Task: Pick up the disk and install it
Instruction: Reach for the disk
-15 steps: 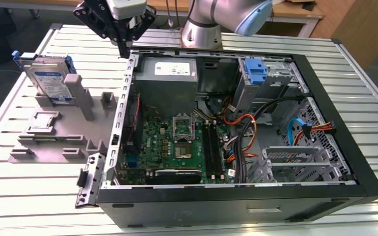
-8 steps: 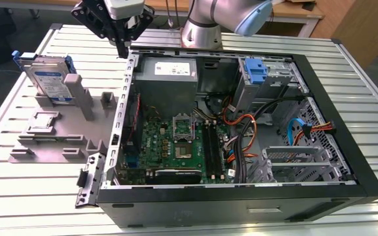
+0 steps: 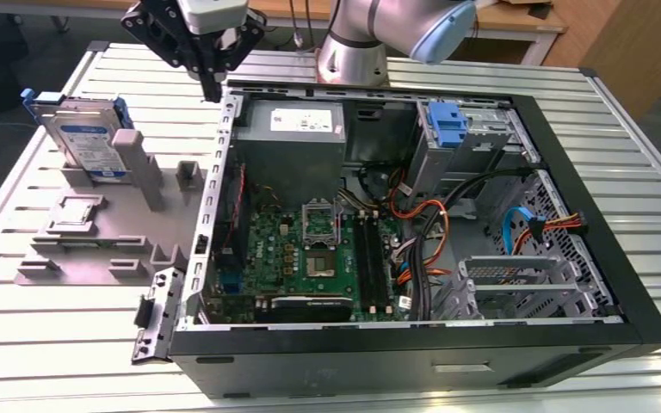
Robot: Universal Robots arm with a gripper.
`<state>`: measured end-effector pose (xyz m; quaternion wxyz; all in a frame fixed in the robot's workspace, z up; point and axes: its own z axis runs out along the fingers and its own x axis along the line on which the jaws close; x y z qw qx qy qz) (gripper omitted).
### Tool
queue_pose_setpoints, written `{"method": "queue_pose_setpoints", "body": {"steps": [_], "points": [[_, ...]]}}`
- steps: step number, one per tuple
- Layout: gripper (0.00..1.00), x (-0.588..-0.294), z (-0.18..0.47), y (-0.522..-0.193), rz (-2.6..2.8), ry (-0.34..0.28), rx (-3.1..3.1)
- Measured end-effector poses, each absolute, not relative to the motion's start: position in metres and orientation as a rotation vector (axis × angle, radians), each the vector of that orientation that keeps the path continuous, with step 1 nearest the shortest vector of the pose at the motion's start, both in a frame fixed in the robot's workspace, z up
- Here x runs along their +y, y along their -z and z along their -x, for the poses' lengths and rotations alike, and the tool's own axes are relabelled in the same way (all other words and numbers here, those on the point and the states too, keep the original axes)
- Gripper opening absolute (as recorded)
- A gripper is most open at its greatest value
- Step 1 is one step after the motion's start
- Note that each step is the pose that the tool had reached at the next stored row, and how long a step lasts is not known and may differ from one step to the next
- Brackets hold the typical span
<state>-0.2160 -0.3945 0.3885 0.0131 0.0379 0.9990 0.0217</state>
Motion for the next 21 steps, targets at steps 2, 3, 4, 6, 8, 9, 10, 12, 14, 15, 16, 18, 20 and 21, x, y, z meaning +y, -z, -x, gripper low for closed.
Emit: {"method": "queue_pose_setpoints", "body": {"steps": [2,3,4,6,8,9,10,12,14,15,16,18,20,21], "points": [[0.1,-0.395,0.217,-0.388,-0.118,-0.068,3.112],[0.1,-0.395,0.218,-0.388,-0.118,-0.068,3.113],[0.1,-0.395,0.218,-0.388,-0.118,-0.068,3.113],[0.1,-0.395,0.219,-0.388,-0.118,-0.068,3.112],[0.1,-0.395,0.22,-0.388,-0.118,-0.068,3.112],[0.1,-0.395,0.221,-0.388,-0.118,-0.068,3.113],[0.1,-0.395,0.222,-0.388,-0.118,-0.068,3.113],[0.1,-0.395,0.223,-0.388,-0.118,-0.068,3.112],[0.1,-0.395,0.224,-0.388,-0.118,-0.068,3.112],[0.1,-0.395,0.225,-0.388,-0.118,-0.068,3.113],[0.1,-0.395,0.225,-0.388,-0.118,-0.068,3.112],[0.1,-0.395,0.226,-0.388,-0.118,-0.068,3.112],[0.1,-0.395,0.227,-0.388,-0.118,-0.068,3.113],[0.1,-0.395,0.228,-0.388,-0.118,-0.068,3.113]]}}
